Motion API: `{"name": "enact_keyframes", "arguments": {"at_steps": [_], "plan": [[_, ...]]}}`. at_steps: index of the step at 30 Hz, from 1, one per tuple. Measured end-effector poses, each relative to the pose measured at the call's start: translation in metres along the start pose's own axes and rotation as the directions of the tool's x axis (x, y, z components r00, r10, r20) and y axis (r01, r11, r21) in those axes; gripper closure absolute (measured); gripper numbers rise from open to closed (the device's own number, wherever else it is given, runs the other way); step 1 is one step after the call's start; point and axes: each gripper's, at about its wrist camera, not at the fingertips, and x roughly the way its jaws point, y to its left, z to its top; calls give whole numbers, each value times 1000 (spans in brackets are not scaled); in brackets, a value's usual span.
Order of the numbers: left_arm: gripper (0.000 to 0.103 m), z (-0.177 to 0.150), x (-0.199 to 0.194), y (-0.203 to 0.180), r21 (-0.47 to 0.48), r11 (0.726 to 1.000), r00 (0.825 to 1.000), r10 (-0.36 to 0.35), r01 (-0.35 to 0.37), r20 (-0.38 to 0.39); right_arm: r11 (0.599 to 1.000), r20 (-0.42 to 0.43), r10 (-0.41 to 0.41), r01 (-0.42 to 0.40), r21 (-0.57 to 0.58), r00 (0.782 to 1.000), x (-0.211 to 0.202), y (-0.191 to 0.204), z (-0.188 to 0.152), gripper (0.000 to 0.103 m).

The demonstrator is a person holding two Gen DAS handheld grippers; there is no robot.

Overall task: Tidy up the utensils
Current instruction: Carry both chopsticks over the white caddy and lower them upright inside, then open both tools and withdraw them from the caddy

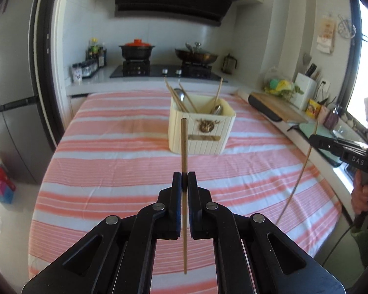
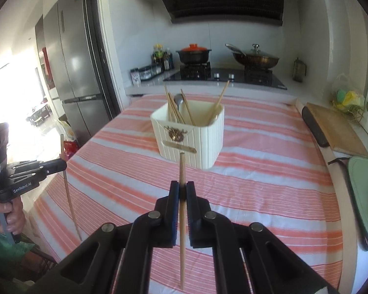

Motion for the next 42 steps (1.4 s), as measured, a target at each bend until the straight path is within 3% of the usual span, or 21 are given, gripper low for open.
{"name": "enact_keyframes", "arguments": {"at_steps": [8, 14, 20, 25, 29, 32, 37, 42], "plan": [[100, 42, -18, 0, -51, 998, 991, -35, 42, 128, 999, 162, -34, 33, 8, 986, -23, 8, 30, 97], [100, 106, -16, 10, -73, 996, 980, -37, 52, 194, 997, 224, -71, 78, -24, 972, -23, -4, 93, 97], [100, 181, 11, -1, -52, 999, 954, 6, 10, 299, 996, 271, -76, 88, -32, 959, -4, -19, 163, 97], [100, 223, 56, -6, -72, 997, 944, 23, 1, 330, 995, 333, -71, 91, -46, 940, 19, -21, 199, 97], [100, 228, 105, -9, -86, 996, 959, 33, -9, 281, 997, 336, -46, 64, -45, 941, 54, -25, 208, 97], [100, 220, 146, -7, -102, 995, 977, 29, -8, 211, 999, 289, -14, 26, -39, 957, 92, -30, 205, 97], [100, 197, 206, -3, -114, 993, 999, 13, -6, 53, 999, 89, 34, -33, -14, 995, 170, -38, 188, 97], [100, 177, 249, 6, -144, 990, 997, -12, 1, -78, 998, -73, 61, -58, 38, 995, 229, -46, 168, 95]]}}
